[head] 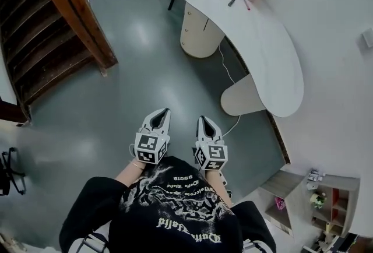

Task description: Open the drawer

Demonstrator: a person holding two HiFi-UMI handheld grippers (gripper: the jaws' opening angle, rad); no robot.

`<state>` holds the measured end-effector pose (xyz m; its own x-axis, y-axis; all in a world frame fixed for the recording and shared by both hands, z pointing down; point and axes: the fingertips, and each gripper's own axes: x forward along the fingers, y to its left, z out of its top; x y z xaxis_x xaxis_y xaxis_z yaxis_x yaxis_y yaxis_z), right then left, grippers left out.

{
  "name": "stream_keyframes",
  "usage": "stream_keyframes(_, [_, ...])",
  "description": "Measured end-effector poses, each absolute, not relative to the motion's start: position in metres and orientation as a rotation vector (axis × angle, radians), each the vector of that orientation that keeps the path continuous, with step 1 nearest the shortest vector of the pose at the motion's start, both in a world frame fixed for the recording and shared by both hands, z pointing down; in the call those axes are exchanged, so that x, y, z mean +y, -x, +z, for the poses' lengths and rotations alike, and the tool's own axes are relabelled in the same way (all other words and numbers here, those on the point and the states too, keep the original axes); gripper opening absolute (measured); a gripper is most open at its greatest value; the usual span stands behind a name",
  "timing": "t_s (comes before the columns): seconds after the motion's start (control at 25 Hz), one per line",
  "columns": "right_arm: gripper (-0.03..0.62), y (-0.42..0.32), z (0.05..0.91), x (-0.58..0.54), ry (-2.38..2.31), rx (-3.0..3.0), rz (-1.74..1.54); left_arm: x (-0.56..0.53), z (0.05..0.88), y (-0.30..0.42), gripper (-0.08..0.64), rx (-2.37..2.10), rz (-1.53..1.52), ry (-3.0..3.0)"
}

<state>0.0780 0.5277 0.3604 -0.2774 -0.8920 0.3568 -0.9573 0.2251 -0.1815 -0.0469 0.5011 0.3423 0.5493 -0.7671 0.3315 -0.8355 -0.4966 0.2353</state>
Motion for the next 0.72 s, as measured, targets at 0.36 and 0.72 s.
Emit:
stream_keyframes(0.36, [0.028,-0.045,0.361,0.454,-1.823,-2.254,0.510,0.421,0.352,0.090,0.025,-1.257,0.292,-2.458])
stream_keyframes(0.72, [0.028,-0.013,0.368,0.413,-1.838,-2.252,0.579,0.374,0.354,0.114,0.023,-1.225,0.297,-2.480])
